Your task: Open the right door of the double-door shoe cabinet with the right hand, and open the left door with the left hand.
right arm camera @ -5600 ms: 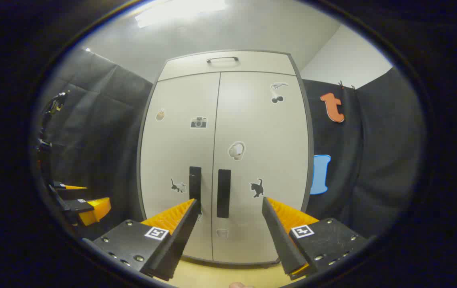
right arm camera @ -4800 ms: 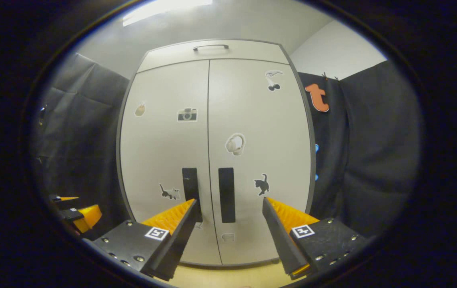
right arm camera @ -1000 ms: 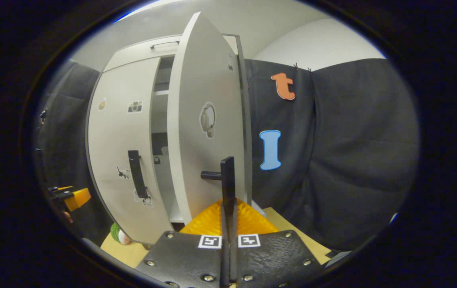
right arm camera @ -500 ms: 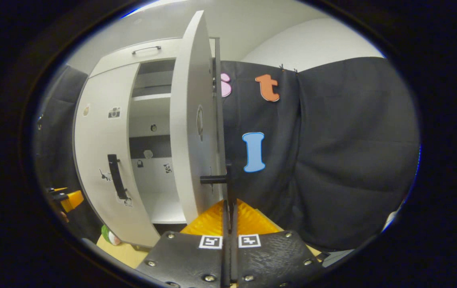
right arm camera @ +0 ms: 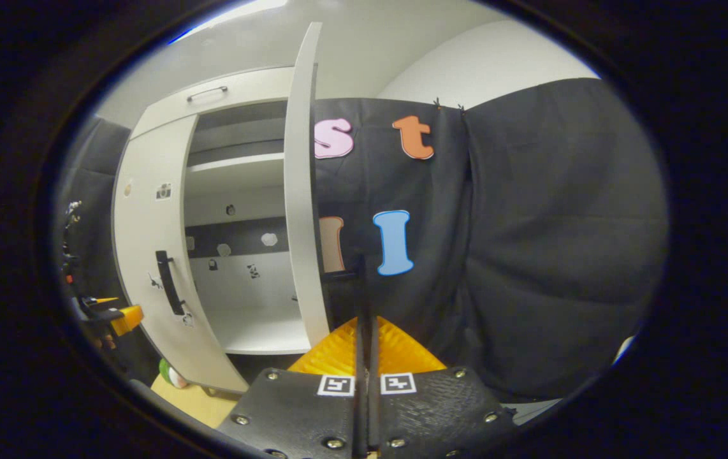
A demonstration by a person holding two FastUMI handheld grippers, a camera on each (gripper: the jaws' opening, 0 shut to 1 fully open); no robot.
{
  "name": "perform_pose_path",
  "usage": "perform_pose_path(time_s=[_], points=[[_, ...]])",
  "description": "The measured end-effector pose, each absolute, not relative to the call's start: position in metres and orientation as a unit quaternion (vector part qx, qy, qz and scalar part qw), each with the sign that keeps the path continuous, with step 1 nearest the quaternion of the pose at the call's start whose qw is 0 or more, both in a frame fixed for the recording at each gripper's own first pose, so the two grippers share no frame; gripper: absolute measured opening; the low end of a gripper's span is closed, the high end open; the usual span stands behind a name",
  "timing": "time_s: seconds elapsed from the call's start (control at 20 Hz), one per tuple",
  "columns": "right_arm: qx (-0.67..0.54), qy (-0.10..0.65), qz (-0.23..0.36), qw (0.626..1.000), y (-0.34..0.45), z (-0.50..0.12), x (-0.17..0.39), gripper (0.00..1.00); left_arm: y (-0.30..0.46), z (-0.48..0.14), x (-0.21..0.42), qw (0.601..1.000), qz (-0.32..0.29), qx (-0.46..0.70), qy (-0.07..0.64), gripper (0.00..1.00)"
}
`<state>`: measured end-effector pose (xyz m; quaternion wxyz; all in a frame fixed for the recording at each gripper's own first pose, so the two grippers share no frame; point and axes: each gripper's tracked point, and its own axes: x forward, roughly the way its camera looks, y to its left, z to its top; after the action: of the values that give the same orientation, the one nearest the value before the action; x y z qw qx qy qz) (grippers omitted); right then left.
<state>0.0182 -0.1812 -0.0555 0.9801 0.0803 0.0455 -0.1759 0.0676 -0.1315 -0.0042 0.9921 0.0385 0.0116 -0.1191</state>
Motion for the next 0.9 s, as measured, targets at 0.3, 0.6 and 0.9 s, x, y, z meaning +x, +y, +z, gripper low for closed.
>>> perform_pose_path(time_s=[0.3,0.6,0.9], points=[[0.049,0.053,-0.185,0.98,-0.202,-0.066,-0.002,0.01,-0.17,-0.007,0.075,0.991,-0.126,0.053,0.009,0.97],[0.059,0.063,-0.217,0.972,-0.239,-0.081,-0.032,0.01,-0.186,-0.007,0.084,0.992,-0.114,0.05,0.005,0.97],[0.077,0.093,-0.237,0.964,-0.276,-0.113,-0.039,0.01,-0.189,0.001,0.099,0.995,-0.092,0.045,-0.006,0.97]])
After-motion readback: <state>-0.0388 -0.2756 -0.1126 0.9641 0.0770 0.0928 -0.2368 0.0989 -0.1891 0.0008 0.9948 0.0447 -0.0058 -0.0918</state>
